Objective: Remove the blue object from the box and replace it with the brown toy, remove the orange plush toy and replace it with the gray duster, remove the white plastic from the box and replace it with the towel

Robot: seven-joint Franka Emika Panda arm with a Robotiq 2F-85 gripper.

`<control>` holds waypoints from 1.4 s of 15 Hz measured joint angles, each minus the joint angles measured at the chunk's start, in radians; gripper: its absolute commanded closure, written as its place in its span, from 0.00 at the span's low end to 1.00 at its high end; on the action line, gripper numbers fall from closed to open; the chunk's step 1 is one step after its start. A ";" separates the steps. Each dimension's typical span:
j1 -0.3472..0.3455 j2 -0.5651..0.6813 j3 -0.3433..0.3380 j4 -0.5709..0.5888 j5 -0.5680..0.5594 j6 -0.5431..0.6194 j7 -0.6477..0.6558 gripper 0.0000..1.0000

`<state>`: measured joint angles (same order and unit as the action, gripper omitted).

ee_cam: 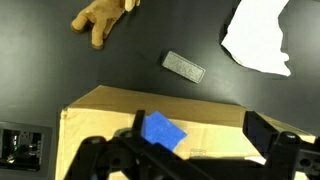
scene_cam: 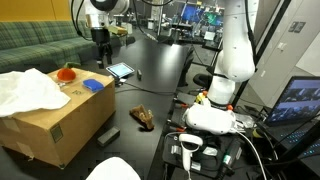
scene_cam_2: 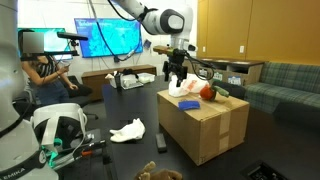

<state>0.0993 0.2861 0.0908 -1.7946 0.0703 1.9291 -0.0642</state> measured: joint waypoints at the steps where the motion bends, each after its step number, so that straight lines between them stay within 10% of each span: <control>1: 0.002 0.036 0.000 0.029 0.008 0.006 0.030 0.00; 21: 0.118 0.292 -0.060 0.160 -0.130 0.211 0.379 0.00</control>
<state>0.2175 0.5777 0.0303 -1.6346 -0.0598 2.1398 0.3148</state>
